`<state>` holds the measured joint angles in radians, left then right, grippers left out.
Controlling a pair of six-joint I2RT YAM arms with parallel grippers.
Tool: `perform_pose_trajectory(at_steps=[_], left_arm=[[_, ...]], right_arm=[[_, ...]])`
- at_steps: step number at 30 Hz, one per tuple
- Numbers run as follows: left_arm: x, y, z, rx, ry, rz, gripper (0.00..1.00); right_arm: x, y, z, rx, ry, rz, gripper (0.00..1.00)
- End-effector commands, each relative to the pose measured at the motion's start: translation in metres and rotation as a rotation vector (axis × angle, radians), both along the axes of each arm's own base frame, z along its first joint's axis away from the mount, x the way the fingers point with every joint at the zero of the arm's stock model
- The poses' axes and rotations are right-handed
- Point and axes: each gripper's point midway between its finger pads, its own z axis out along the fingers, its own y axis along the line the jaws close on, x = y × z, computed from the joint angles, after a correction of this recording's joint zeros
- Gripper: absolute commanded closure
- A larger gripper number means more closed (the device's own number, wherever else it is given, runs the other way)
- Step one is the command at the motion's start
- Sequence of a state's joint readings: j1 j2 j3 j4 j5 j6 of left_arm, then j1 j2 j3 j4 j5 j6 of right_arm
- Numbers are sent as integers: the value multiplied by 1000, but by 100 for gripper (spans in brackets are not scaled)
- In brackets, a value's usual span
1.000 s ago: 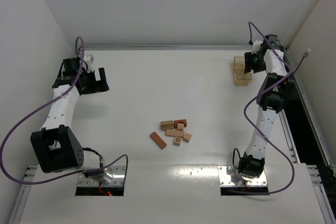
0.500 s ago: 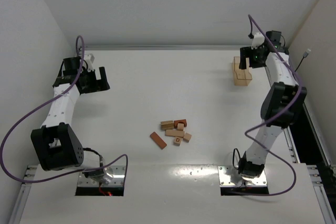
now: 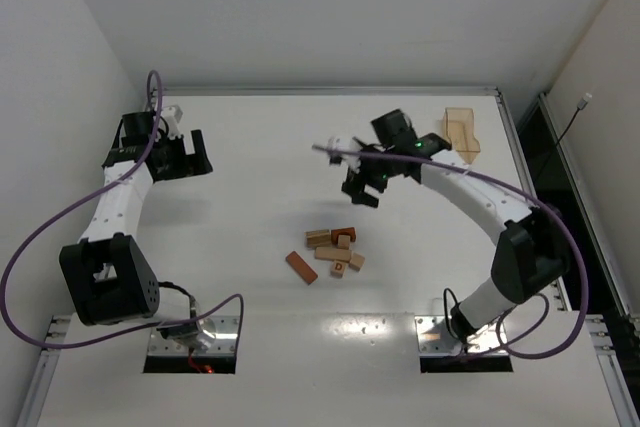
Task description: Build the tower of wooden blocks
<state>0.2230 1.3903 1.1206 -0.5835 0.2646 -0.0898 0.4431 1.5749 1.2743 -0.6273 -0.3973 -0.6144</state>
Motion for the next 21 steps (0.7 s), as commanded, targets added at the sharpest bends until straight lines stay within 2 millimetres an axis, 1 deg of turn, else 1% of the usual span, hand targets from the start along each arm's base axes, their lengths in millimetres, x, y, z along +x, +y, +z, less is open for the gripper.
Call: perform_pose_trajectory(at_steps=[1,2,3,4,5,6,7,8,9,10,11,12,13,14,15,16,17,18,19,20,21], left_arm=[[-2,-6,10,0,-36,-42,0],[-6,-10,10,-9,-34,-60,0],[-7,-10,15,-5,-50,-61,0],[-10,-14,14,-5,-50,-71,0],[-15,-19,16,12,-51,-76,0],[-18,-19,16,28,-54,-72,0],[-21,-17,16,44,-57,-70,0],[-23,-18,17,52,-60,-72,0],[-27,-19,20,55,-72,-72,0],[-30,-16,17,71,-66,-56,0],[-30,-14,17,78,-64,-49,0],[-32,-14,18,85,-65,-55,0],[-33,-8,18,110,-59,-32,0],[-37,-6,15,119,-47,-21,0],[-37,-4,15,128,-45,-13,0],[-38,0,19,148,-54,4,0],[-40,3,24,161,-70,15,0],[-41,7,27,163,-76,40,0],[-44,8,25,163,-73,53,0],[-44,10,27,175,-79,64,0],[-47,11,28,172,-82,81,0]], right_arm=[[-25,23,2,-128,-128,265,23],[-36,31,1,-114,-64,306,23],[-42,37,-1,-106,-30,332,24],[-56,49,3,-89,21,360,29],[-64,56,-1,-86,61,374,32],[-70,63,-9,-89,108,382,34],[-81,71,-8,-65,154,366,34],[-90,84,-12,-56,163,379,34],[-94,92,-12,-46,160,368,32],[-104,95,-20,-48,193,326,32],[-109,115,-20,-16,162,329,32],[-110,121,-19,-15,145,284,32],[-117,131,-17,8,160,270,31],[-128,142,-23,17,205,251,31],[-129,145,-25,17,217,225,31],[-133,147,-30,16,229,205,31],[-139,153,-33,19,254,181,31],[-139,157,-36,23,259,165,31],[-136,155,-40,18,258,122,31],[-141,161,-43,28,295,88,31],[-138,165,-45,31,285,56,31]])
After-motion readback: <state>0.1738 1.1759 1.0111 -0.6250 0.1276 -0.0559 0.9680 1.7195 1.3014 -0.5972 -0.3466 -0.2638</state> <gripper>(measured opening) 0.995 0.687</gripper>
